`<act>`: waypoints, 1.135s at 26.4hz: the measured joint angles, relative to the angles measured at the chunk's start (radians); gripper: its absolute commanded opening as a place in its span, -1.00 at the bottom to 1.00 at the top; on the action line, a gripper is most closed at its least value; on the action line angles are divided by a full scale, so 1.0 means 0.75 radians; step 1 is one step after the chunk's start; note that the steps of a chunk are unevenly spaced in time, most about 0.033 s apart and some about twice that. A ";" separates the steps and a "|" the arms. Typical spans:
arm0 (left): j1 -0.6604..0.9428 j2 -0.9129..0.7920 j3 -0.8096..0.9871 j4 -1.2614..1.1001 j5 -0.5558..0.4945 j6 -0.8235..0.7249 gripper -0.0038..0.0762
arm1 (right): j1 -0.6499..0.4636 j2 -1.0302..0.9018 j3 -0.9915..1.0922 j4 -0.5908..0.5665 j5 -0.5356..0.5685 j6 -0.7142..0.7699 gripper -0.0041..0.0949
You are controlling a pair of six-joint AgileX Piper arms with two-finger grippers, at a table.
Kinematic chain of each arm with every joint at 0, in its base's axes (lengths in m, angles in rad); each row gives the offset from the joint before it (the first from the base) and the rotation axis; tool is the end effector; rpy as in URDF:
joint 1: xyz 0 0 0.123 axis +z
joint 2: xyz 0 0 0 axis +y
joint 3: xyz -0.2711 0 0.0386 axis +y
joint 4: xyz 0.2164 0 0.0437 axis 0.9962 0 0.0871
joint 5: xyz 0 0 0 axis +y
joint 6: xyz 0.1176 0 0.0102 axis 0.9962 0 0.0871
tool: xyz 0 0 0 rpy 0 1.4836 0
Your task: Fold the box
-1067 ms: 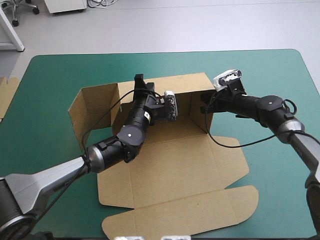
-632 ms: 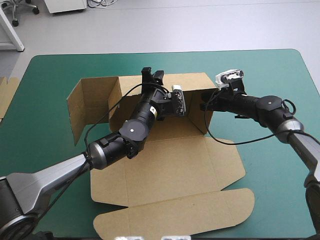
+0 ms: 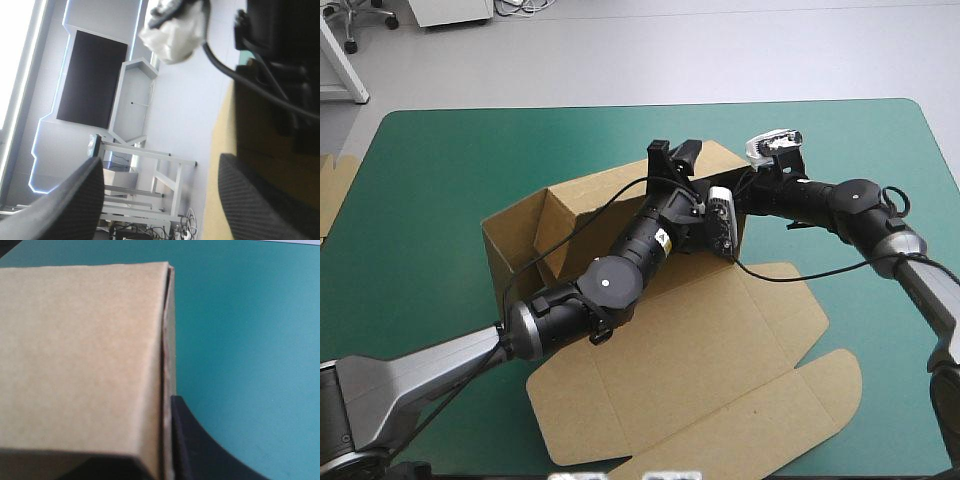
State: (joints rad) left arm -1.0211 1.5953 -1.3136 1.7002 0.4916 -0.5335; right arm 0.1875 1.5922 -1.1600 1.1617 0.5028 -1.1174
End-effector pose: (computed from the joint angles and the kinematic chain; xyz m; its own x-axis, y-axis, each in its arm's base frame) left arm 0.2398 -0.2855 0.3619 0.4484 0.8345 -0.3201 0.2533 0.2248 0.9409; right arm 0.3330 0.1164 0.2860 -0.5189 -0.1040 -0.8485 -0.5383 0.8108 0.2298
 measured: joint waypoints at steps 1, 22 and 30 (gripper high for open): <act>0.000 -0.011 -0.024 -0.001 -0.001 -0.002 0.27 | 0.000 0.000 -0.010 -0.027 -0.001 0.028 -0.87; 0.192 -0.078 -0.214 -0.087 0.114 -0.005 0.13 | 0.000 0.020 -0.144 -0.645 0.071 0.700 -0.92; 0.387 -0.118 -0.257 -0.111 0.235 -0.005 0.11 | 0.000 0.023 -0.299 -0.937 0.242 0.979 -0.92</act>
State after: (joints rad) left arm -0.7309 1.5072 -1.5065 1.6173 0.6676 -0.5375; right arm 0.1875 1.6093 -1.3846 0.4588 0.6841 -0.3829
